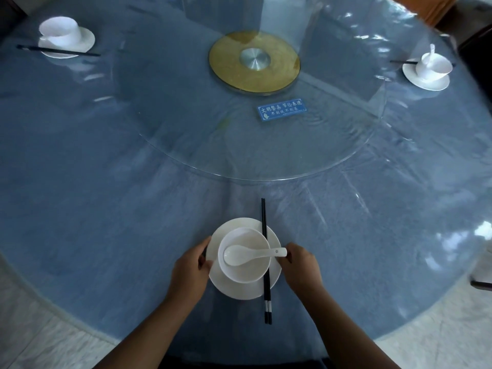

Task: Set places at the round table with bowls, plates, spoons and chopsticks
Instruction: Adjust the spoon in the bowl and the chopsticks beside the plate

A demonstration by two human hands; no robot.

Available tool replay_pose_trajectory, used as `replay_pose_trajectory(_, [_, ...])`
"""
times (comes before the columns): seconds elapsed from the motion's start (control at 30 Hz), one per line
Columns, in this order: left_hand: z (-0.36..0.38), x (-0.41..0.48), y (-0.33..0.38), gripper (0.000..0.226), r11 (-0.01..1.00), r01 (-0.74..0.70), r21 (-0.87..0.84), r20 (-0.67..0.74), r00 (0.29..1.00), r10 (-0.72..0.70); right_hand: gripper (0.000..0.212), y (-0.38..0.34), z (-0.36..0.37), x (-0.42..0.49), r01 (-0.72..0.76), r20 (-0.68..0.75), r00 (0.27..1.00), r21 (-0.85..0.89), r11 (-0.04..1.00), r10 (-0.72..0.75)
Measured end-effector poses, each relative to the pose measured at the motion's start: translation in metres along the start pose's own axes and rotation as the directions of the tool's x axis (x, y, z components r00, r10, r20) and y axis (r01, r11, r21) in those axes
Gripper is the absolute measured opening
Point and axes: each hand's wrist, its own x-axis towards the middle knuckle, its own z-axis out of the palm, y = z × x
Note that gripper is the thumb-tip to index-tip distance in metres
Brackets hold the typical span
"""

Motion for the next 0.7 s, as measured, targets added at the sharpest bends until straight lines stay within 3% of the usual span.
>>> replay_pose_trajectory(0.17, [-0.002,0.0,0.002,0.056,0.999,-0.004,0.036,0.02,1.0,0.003,0.015,-0.001,-0.013,0.001,-0.046,0.077,0.996,0.099,0.994,0.039])
replay_pose_trajectory(0.27, [-0.007,-0.001,0.006,0.051,0.991,-0.025,0.129,0.036,0.999,0.02,0.023,0.003,-0.029,0.002,-0.098,0.175,0.983,0.19,0.977,0.064])
replay_pose_trajectory(0.43, [-0.024,-0.007,0.014,0.027,0.967,-0.003,0.256,0.017,1.0,-0.001,0.03,0.007,-0.062,0.0,-0.114,0.113,0.99,0.292,0.95,0.084])
replay_pose_trajectory(0.57, [-0.043,-0.018,0.025,0.02,0.943,0.034,0.331,-0.068,0.998,-0.012,0.022,-0.01,-0.086,-0.003,0.002,0.018,1.0,0.221,0.975,-0.007])
replay_pose_trajectory(0.7, [-0.06,-0.034,0.046,0.01,0.928,0.025,0.371,-0.1,0.995,0.013,0.025,-0.057,-0.098,-0.013,0.285,-0.034,0.956,-0.118,0.951,-0.291])
